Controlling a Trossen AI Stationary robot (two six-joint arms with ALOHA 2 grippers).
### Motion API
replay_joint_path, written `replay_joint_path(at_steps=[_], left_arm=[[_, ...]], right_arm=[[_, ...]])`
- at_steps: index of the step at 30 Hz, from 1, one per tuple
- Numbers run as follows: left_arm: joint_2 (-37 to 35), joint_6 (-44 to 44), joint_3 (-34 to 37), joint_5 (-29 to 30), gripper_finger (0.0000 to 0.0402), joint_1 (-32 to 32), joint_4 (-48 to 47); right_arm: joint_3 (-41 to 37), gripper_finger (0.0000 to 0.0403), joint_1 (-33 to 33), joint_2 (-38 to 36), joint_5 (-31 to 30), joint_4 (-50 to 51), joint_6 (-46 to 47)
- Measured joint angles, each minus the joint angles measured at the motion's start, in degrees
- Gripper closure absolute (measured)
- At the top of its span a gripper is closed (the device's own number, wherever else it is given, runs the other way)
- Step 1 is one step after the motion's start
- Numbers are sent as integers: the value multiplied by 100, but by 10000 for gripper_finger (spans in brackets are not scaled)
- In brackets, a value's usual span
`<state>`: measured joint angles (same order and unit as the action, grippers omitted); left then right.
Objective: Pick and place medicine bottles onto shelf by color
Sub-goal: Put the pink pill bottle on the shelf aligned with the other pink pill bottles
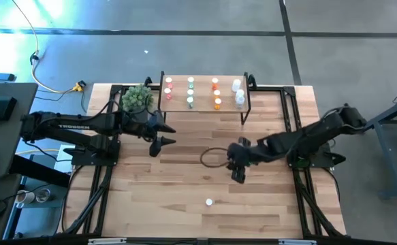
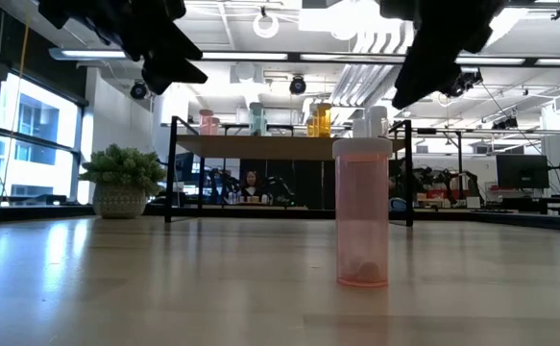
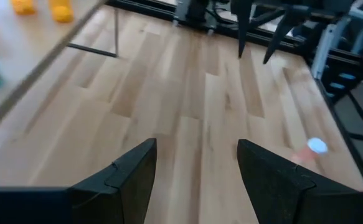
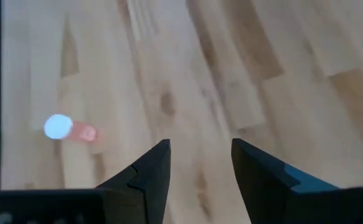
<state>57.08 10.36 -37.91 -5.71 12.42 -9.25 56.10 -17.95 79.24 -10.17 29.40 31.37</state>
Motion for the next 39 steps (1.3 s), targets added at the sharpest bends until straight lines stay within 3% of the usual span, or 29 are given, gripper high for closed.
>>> replay_joint_path(at_steps=[12,17,22,27,39], left_arm=[[0,352,0,36,190,-787,3],[0,774,0,39,190,-1113,3],[0,998,0,80,190,-1434,3],[0,1168,0,130,190,-1672,8],[-2,1204,0,145,190,-1948,23]], right_arm=[[-1419,242,-1498,15,-932,-3343,467],[-1796,242,-2009,100,-1554,-4105,585],[-1737,242,-2403,635,-1961,-4510,608],[-1453,242,-2637,1362,-1974,-4851,579],[-401,242,-2631,3004,-1970,-4855,472]])
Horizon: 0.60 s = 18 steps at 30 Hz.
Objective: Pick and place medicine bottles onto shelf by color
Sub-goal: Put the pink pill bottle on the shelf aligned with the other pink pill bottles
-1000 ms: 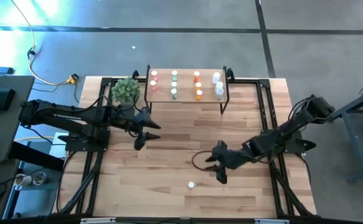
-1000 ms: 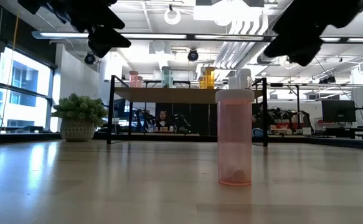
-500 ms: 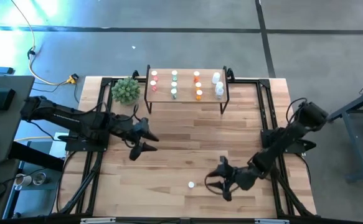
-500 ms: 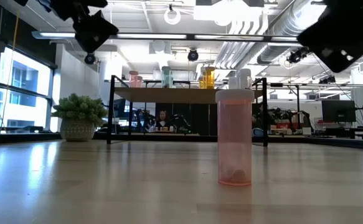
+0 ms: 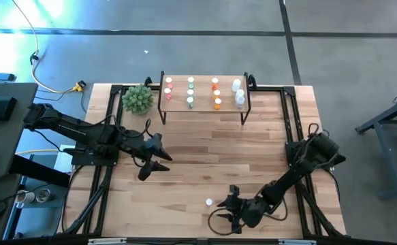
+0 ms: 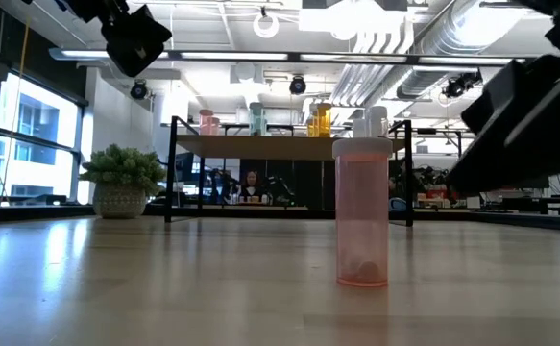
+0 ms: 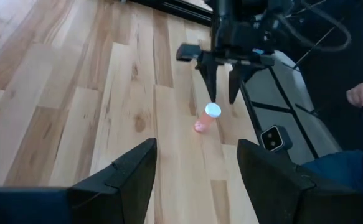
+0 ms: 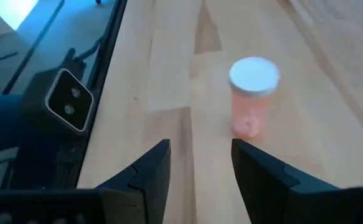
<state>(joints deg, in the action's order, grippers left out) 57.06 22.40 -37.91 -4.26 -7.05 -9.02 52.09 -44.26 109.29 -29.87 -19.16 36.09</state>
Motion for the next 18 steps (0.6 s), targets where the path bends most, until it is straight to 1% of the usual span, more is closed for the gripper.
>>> replay_joint_path(at_steps=[3,9,15,18], left_arm=[[0,1,0,0,190,-19,0],[0,0,0,-1,190,-17,-9],[1,0,0,-1,190,-17,-15],[1,-1,0,-1,190,-17,-15]], right_arm=[[246,242,12,257,-21,2,-54],[443,242,12,507,-483,48,7],[442,242,16,517,-706,376,511],[442,242,73,516,-697,469,772]])
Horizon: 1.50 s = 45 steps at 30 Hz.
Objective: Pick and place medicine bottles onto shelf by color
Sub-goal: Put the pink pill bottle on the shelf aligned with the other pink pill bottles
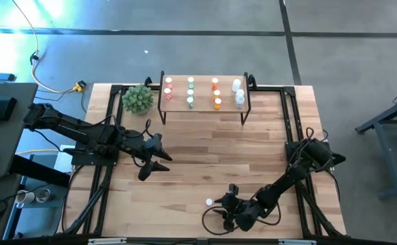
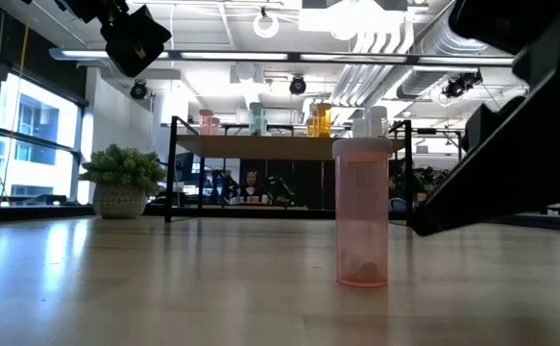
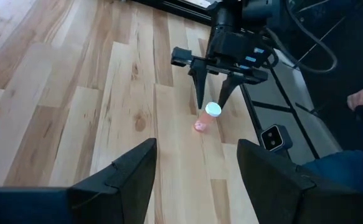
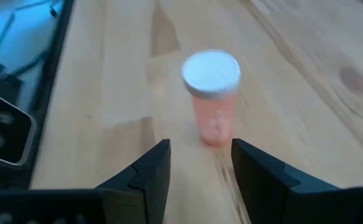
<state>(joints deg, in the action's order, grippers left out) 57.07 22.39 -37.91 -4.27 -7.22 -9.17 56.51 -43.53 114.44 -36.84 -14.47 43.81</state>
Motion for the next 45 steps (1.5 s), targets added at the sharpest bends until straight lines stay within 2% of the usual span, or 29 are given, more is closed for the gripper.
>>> replay_joint_path(at_steps=[14,18,37,45], left_arm=[[1,0,0,-1,190,0,0],[1,0,0,-1,190,0,0],[3,-2,0,-3,190,2,0],[3,-2,0,-3,190,2,0]], right_arm=[[0,242,118,1,19,47,-42],[0,242,118,5,-148,29,-77],[11,242,127,636,-302,-1068,-628],[11,255,132,670,-582,-1125,-658]])
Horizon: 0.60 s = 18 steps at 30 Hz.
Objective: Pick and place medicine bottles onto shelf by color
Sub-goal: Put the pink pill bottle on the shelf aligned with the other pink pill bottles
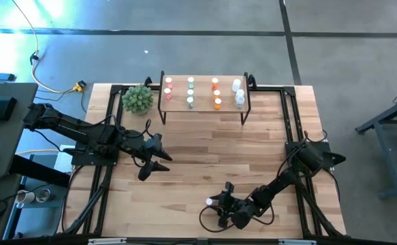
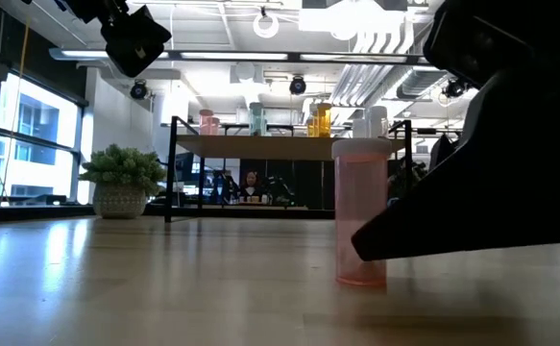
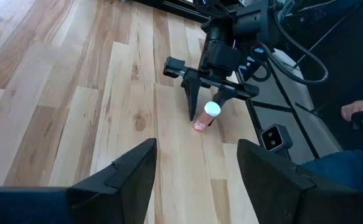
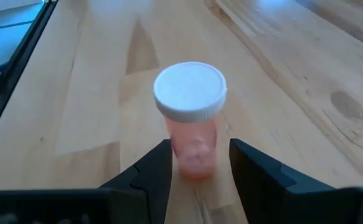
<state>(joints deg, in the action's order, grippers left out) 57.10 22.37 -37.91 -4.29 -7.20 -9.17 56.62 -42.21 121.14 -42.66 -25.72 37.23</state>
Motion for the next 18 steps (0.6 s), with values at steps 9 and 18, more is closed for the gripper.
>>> replay_joint_path(at_steps=[9,18], left_arm=[[0,0,0,0,190,0,0],[0,0,0,1,190,0,0]], right_arm=[[0,309,96,0,68,-151,-20],[2,320,108,0,115,-345,24]])
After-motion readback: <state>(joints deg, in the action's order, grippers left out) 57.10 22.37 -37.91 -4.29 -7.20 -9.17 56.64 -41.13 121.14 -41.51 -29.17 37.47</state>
